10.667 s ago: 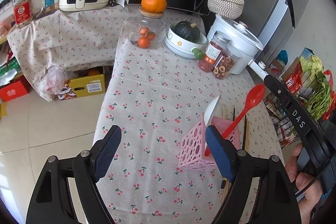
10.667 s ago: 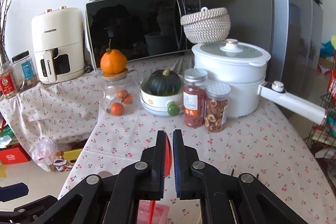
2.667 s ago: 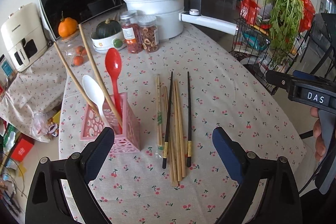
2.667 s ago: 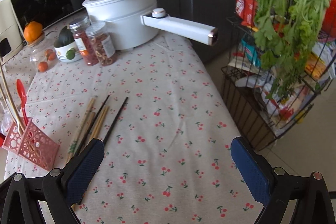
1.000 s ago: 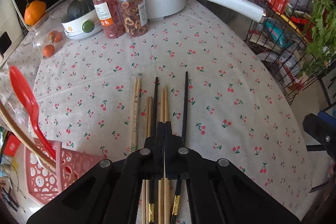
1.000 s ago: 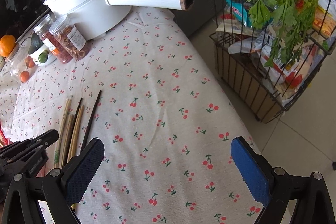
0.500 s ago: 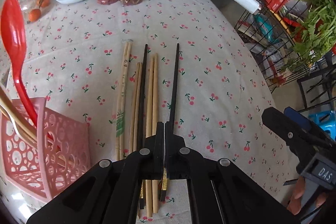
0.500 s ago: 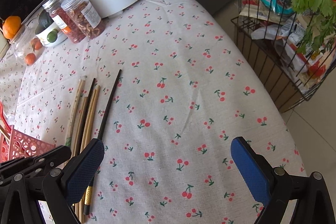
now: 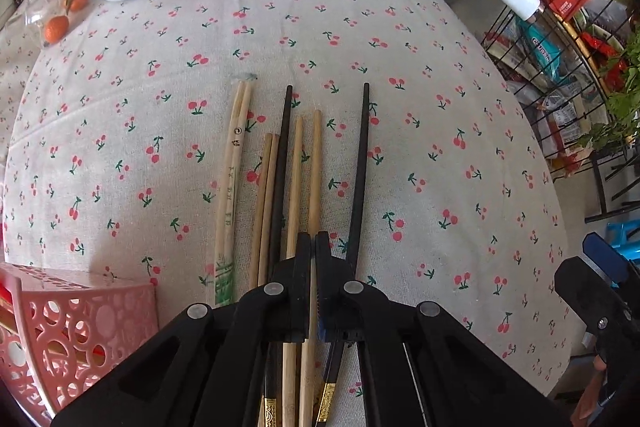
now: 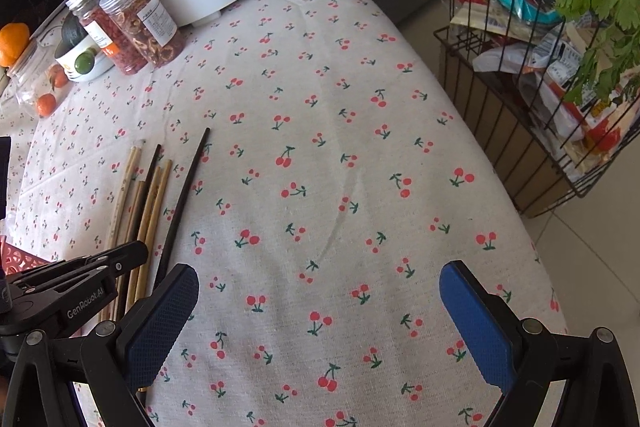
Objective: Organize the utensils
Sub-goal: 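Grasp the black-tipped chopsticks with the left tool, then lift the held chopstick upright with the left tool while the right tool grasps a black chopstick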
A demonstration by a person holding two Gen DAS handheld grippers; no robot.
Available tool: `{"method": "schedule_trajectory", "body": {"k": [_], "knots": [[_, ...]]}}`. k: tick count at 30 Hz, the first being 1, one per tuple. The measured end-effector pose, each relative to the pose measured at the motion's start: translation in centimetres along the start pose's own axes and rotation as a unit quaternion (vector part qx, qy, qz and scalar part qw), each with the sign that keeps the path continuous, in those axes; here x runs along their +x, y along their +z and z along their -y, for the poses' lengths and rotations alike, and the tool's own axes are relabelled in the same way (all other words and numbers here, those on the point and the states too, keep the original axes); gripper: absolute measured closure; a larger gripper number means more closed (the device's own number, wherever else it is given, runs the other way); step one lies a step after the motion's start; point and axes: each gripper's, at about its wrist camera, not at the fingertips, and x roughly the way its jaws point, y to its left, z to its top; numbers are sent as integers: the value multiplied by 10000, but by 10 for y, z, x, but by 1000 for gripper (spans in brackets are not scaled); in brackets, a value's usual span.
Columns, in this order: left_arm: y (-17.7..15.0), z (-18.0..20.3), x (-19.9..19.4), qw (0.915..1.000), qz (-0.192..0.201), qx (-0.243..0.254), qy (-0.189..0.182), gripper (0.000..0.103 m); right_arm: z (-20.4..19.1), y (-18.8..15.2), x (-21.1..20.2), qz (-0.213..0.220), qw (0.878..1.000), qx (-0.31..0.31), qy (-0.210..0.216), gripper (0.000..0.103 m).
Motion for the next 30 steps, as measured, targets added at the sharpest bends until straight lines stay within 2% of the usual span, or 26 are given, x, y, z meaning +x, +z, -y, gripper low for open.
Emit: {"method": "schedule_trajectory", "body": {"k": [6, 10, 12, 14, 19, 23, 26, 30], "knots": [[6, 6, 8, 10000, -44, -13, 84, 93, 0, 1, 0, 0, 10000, -9, -4, 3], [9, 12, 11, 9994, 82, 177, 287, 93, 1, 1, 1, -28, 10000, 16, -21, 3], [8, 18, 11, 9984, 115, 305, 452, 97, 2, 1, 2, -36, 10000, 41, -27, 3], [5, 21, 6, 9987, 233, 286, 347, 97, 2, 0, 2, -37, 10000, 73, -16, 3], [-17, 18, -41, 9954, 797, 502, 157, 97, -6, -3, 1, -52, 9998, 51, 201, 4], [-46, 8, -93, 9887, 1325, 706, -31, 97, -23, -5, 3, -90, 9994, -27, 343, 5], [-72, -4, -126, 9825, 1646, 869, -90, 97, -38, -7, 12, -195, 9987, -73, 460, 10], [-100, -31, -153, 9781, 1901, 763, -378, 97, -60, -6, 31, -339, 9982, -226, 438, 23]]}}
